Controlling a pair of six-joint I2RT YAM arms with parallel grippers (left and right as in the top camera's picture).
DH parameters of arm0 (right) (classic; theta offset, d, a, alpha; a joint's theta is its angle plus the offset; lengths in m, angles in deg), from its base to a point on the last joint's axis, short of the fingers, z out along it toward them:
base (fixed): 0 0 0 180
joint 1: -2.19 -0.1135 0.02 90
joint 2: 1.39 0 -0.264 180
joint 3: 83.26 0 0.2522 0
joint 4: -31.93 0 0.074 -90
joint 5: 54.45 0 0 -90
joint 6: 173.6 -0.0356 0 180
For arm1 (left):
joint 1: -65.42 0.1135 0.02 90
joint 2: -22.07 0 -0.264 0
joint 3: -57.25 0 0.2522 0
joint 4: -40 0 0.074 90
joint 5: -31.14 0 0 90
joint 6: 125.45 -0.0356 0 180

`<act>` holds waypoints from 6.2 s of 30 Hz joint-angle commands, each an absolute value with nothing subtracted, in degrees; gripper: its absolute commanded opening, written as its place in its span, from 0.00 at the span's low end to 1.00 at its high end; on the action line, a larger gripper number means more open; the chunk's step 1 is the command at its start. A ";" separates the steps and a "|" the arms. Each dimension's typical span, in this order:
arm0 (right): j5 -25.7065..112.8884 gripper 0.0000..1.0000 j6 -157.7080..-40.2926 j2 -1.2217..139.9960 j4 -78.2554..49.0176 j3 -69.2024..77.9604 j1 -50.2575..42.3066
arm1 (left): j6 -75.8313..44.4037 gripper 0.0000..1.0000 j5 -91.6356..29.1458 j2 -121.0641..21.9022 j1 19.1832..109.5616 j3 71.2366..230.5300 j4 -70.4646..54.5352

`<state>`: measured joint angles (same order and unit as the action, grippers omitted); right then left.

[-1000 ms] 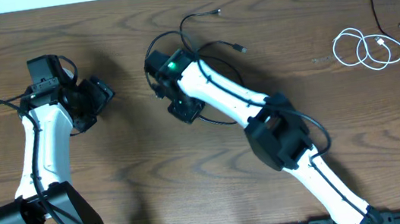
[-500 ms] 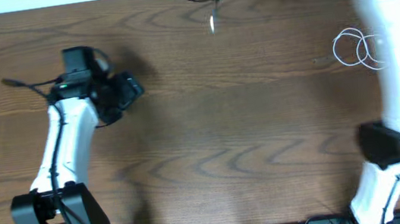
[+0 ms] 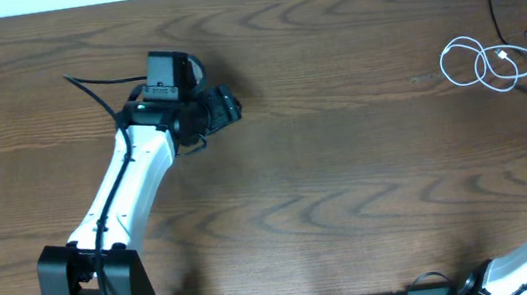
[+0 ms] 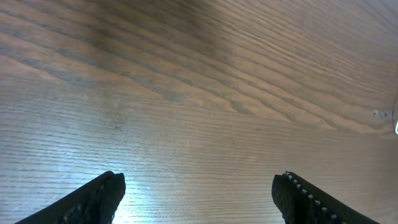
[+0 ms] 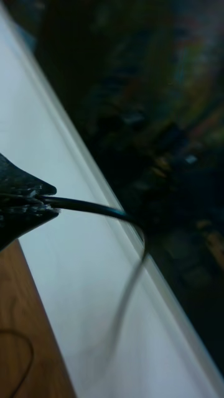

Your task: Untangle cables

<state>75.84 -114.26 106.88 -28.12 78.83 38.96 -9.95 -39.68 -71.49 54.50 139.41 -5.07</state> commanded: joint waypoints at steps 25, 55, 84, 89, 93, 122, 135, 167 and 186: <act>48.91 0.11 -106.56 123.34 -53.88 78.77 43.27 | -9.71 0.81 -40.47 -71.16 52.69 140.46 -3.12; 54.95 0.87 -77.49 117.00 -71.02 78.79 10.05 | -9.69 0.82 -40.45 -71.32 51.79 140.46 -1.72; 36.72 0.99 -80.92 110.86 -79.11 78.79 -9.17 | -9.69 0.82 -40.45 -71.32 51.79 140.46 -1.72; 36.80 0.99 -78.87 110.75 -79.11 78.79 -9.17 | -9.69 0.82 -40.45 -71.32 51.79 140.46 -1.72; 36.72 0.99 -75.92 106.88 -74.80 77.74 -9.17 | -9.69 0.82 -40.45 -71.32 51.79 140.46 -1.72; 36.54 0.99 -69.60 33.92 14.75 -35.26 -2.13 | -9.69 0.82 -40.45 -71.32 51.79 140.46 -1.72; 35.41 0.99 -67.22 10.08 24.60 -56.74 -1.49 | -9.69 0.82 -40.47 -71.32 51.79 140.46 -1.72; 43.43 0.99 -70.28 0.02 14.51 -69.18 -1.65 | -9.69 0.82 -40.45 -71.32 51.79 140.46 -1.72; 43.43 0.99 -70.28 0.02 14.48 -69.18 -1.65 | -9.91 0.82 -40.47 -71.32 51.79 140.46 -4.02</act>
<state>42.84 -69.52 -0.26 14.64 -69.09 -1.84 -9.80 -39.88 -71.49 51.86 139.41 -2.64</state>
